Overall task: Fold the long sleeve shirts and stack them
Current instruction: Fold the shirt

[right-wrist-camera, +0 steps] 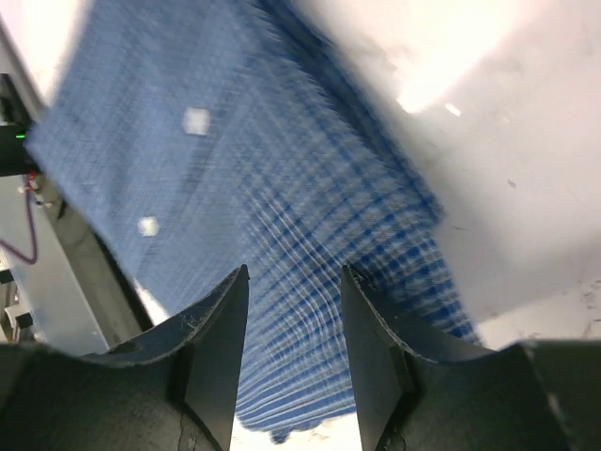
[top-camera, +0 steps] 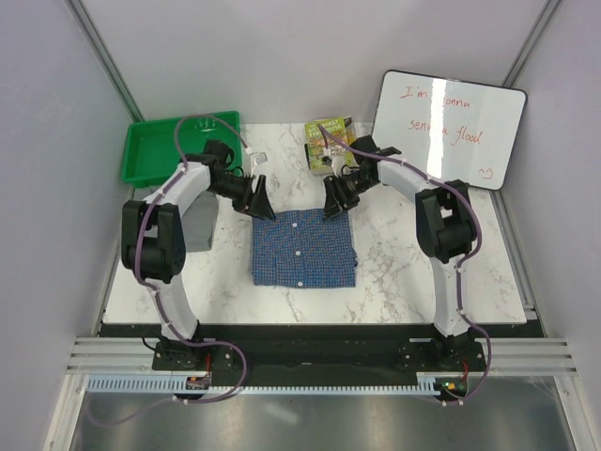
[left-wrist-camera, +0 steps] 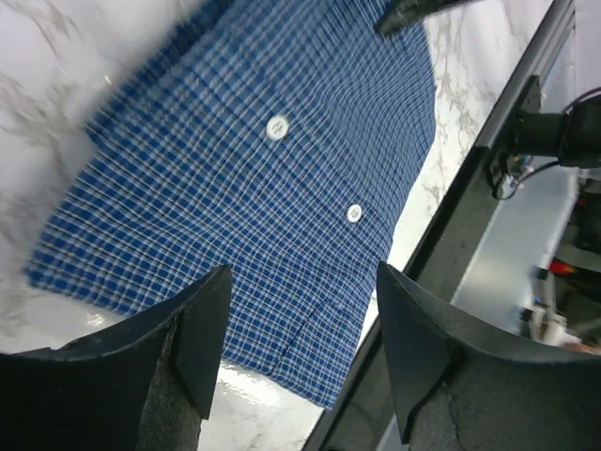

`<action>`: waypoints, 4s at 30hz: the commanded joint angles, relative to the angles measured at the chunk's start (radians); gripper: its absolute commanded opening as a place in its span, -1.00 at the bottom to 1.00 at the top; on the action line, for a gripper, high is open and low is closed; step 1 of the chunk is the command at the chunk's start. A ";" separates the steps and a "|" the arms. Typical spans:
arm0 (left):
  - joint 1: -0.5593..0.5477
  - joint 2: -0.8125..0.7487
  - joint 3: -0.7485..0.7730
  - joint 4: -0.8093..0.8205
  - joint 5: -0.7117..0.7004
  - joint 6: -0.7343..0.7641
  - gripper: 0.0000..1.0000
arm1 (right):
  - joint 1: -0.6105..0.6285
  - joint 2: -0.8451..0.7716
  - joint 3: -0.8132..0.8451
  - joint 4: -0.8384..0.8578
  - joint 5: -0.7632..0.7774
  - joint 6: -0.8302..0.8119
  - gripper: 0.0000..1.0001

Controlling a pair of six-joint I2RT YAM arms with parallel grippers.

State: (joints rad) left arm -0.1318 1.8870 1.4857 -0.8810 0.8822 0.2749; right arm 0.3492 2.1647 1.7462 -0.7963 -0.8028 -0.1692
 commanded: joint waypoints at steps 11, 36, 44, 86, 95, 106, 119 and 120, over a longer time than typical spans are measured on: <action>0.001 0.325 0.180 0.122 0.035 -0.109 0.39 | -0.156 0.161 0.021 0.106 0.073 0.082 0.05; -0.261 -0.599 -0.855 0.999 0.020 -0.893 0.99 | 0.105 -0.554 -0.918 0.974 -0.207 0.856 0.96; -0.192 -0.376 -0.881 1.103 -0.062 -0.918 0.97 | 0.056 -0.379 -0.924 0.913 -0.167 0.737 0.96; -0.200 -0.374 -0.848 0.962 0.121 -0.809 0.86 | -0.026 -0.072 -0.150 0.068 -0.013 0.008 0.96; 0.061 -0.529 -0.688 0.892 0.026 -0.864 0.86 | 0.183 0.116 0.159 0.059 0.385 0.019 0.05; 0.319 -0.605 -0.668 0.709 -0.117 -0.778 0.86 | 0.419 0.192 0.126 -0.070 0.453 -0.468 -0.17; -0.011 -0.422 -0.608 0.510 -0.177 -0.476 0.99 | 0.234 -0.350 -0.107 -0.224 0.231 -0.794 0.32; -0.049 -0.405 -0.605 0.540 -0.167 -0.480 0.99 | 0.211 -0.352 -0.115 -0.240 0.229 -0.694 0.32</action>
State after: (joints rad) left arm -0.0784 1.4147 0.8276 -0.3161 0.7334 -0.2989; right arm 0.6418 1.8812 1.5635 -0.9504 -0.4835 -0.9768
